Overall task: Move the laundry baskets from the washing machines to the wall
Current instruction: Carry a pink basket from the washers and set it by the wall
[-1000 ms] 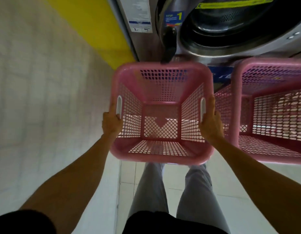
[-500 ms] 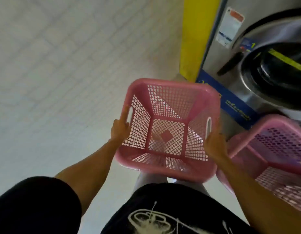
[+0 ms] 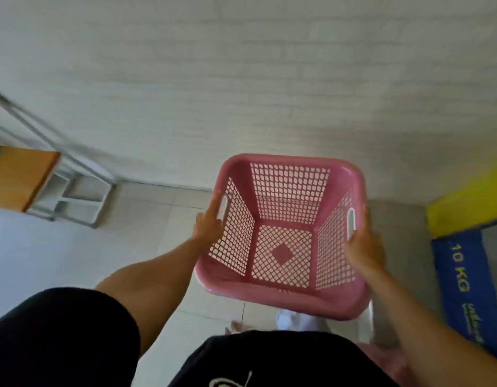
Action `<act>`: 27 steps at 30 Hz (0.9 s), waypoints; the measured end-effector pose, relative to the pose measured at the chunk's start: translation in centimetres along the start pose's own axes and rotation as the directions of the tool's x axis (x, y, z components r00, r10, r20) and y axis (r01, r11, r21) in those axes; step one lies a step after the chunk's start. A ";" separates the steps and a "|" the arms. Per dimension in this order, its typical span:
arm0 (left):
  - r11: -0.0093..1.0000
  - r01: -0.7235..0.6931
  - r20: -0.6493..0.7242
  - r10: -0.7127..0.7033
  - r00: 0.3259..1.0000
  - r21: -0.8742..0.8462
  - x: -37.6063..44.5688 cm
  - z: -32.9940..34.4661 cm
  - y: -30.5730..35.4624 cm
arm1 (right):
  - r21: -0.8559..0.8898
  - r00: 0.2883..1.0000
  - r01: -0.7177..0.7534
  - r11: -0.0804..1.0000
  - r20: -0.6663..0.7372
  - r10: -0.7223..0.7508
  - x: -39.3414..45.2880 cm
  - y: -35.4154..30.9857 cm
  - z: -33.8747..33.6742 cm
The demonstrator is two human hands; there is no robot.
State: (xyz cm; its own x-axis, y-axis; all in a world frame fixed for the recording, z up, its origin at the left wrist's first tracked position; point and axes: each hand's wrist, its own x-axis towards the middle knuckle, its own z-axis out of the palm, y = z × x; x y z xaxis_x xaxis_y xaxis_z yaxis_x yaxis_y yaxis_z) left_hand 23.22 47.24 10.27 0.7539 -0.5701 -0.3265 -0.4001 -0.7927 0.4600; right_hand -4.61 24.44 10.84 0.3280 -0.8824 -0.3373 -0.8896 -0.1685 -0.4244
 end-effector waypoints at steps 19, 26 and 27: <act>0.937 0.275 -0.324 -0.334 0.885 -0.214 -6.3 -17.3 -31.2 | -0.123 0.889 0.441 0.889 0.197 -0.414 -9.1 -31.2 17.9; 0.879 0.393 -0.296 -0.465 0.834 -0.272 -1.0 -20.2 -37.8 | -0.137 0.848 0.494 0.859 0.292 -0.442 -5.8 -41.1 25.8; 0.871 0.412 -0.287 -0.480 0.829 -0.267 -0.1 -20.8 -38.5 | -0.143 0.845 0.494 0.858 0.309 -0.436 -5.5 -42.3 26.7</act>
State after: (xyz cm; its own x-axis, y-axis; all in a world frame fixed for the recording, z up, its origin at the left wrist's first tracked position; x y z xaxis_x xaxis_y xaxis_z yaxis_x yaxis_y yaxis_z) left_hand 49.42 82.29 9.77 0.9667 -0.0302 -0.2542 0.1009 -0.8677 0.4868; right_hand 39.71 48.12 8.22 0.7631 -0.5368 -0.3598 -0.6462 -0.6432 -0.4108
